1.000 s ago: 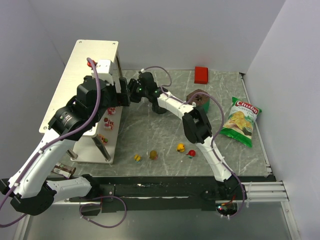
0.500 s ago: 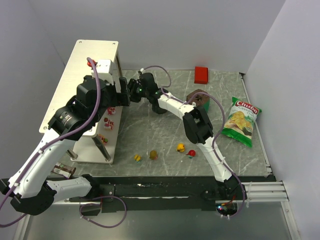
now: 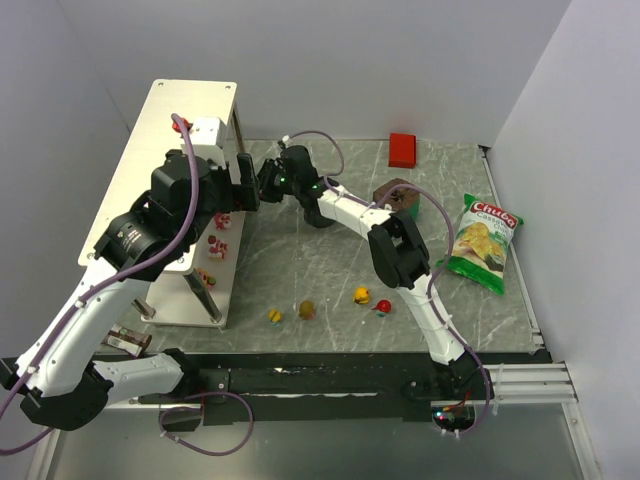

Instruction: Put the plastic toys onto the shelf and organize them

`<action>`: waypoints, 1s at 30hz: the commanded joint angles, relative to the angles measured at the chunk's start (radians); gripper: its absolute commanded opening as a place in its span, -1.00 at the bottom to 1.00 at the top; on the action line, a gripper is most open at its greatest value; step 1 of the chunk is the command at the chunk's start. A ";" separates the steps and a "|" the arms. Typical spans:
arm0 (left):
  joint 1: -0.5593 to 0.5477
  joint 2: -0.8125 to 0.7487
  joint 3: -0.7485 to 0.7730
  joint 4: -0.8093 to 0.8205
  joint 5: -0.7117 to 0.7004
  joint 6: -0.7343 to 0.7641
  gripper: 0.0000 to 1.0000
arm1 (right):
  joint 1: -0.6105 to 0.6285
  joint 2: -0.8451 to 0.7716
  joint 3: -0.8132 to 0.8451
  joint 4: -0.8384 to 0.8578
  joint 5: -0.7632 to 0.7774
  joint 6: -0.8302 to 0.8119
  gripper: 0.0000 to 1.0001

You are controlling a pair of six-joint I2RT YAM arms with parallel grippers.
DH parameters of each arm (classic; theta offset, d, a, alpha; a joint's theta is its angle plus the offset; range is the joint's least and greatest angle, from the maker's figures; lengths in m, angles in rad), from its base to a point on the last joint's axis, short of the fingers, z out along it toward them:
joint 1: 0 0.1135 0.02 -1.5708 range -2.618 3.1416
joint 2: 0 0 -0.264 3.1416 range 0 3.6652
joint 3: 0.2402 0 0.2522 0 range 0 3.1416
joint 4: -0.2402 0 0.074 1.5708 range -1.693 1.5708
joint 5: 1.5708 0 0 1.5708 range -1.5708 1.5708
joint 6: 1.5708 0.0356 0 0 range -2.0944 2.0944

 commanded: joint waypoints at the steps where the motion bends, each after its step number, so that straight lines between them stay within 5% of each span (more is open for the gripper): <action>1: 0.003 -0.001 0.030 0.007 -0.013 0.012 0.93 | -0.005 -0.071 0.011 0.006 0.013 0.004 -0.60; 9: 0.003 -0.002 0.024 0.010 -0.015 0.012 0.93 | -0.002 -0.068 0.013 -0.106 0.079 -0.028 -1.00; 30: 0.003 0.002 0.022 0.015 -0.010 0.014 0.93 | 0.034 0.065 0.183 -0.158 0.117 -0.107 -1.00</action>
